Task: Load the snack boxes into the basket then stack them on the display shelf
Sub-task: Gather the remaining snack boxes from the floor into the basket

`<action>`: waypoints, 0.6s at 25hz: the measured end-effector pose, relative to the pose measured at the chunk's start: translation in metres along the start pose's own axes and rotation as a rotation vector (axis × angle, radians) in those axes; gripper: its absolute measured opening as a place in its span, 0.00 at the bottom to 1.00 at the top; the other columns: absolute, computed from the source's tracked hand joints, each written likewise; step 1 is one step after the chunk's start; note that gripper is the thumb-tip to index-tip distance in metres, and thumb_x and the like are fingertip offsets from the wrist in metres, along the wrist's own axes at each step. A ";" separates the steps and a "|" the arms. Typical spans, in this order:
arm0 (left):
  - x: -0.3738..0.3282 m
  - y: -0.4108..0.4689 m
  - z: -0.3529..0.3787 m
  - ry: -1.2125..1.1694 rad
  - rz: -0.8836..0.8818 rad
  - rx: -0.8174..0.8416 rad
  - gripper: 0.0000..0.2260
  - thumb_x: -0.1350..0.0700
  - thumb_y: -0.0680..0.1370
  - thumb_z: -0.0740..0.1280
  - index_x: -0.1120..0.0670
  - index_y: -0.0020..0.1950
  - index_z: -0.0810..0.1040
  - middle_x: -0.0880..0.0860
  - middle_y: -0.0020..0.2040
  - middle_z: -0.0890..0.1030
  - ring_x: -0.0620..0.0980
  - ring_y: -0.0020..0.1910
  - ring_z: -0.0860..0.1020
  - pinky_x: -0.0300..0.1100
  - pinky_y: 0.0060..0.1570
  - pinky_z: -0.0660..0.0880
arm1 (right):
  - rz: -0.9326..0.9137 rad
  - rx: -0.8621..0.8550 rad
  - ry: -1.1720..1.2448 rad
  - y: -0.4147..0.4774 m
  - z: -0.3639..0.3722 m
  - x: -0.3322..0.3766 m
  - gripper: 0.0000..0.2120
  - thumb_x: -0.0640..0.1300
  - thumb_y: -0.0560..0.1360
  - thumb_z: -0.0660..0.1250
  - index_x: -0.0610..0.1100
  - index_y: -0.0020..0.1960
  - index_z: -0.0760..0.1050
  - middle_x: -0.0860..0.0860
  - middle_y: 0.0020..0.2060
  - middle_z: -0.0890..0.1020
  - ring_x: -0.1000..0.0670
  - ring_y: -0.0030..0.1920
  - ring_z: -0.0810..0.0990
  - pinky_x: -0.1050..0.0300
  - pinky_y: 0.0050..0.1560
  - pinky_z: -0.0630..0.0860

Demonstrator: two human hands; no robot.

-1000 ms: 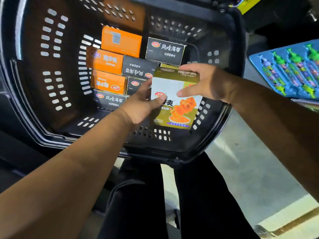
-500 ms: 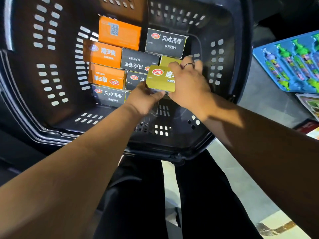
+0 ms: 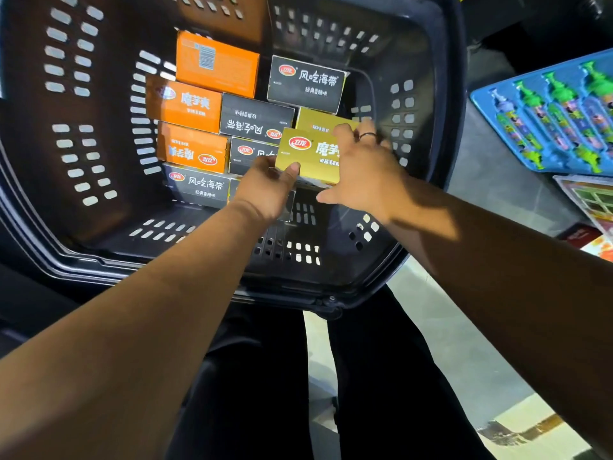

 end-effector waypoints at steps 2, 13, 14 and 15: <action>-0.002 0.003 0.000 0.000 -0.001 0.000 0.09 0.51 0.81 0.65 0.54 0.55 0.69 0.56 0.56 0.79 0.58 0.59 0.78 0.56 0.64 0.73 | 0.041 0.068 0.061 -0.002 -0.001 -0.009 0.36 0.43 0.70 0.75 0.45 0.70 0.57 0.40 0.57 0.69 0.40 0.50 0.75 0.55 0.41 0.71; 0.009 -0.002 0.008 0.292 0.067 -0.075 0.17 0.52 0.79 0.68 0.61 0.62 0.73 0.56 0.56 0.81 0.56 0.58 0.78 0.41 0.56 0.70 | 0.139 0.252 0.276 -0.020 0.030 -0.022 0.37 0.50 0.73 0.72 0.47 0.73 0.53 0.43 0.59 0.64 0.43 0.54 0.71 0.52 0.55 0.73; 0.014 -0.001 0.010 0.325 0.060 -0.069 0.16 0.52 0.79 0.68 0.61 0.62 0.73 0.55 0.56 0.81 0.55 0.57 0.78 0.39 0.53 0.69 | 0.135 0.282 0.161 -0.020 0.034 -0.022 0.37 0.53 0.74 0.70 0.46 0.74 0.53 0.41 0.63 0.63 0.41 0.59 0.70 0.50 0.59 0.71; 0.016 0.001 0.013 0.342 0.063 -0.055 0.16 0.53 0.79 0.68 0.60 0.62 0.73 0.54 0.54 0.80 0.54 0.56 0.78 0.37 0.51 0.68 | 0.129 0.276 0.023 -0.019 0.036 -0.023 0.35 0.54 0.76 0.69 0.44 0.74 0.54 0.40 0.68 0.61 0.38 0.64 0.68 0.48 0.63 0.69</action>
Point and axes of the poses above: each hand's wrist, its own y-axis towards the middle knuckle, its own z-axis out of the palm, x = y × z, the point moved 7 cm from there along y, towards the middle knuckle
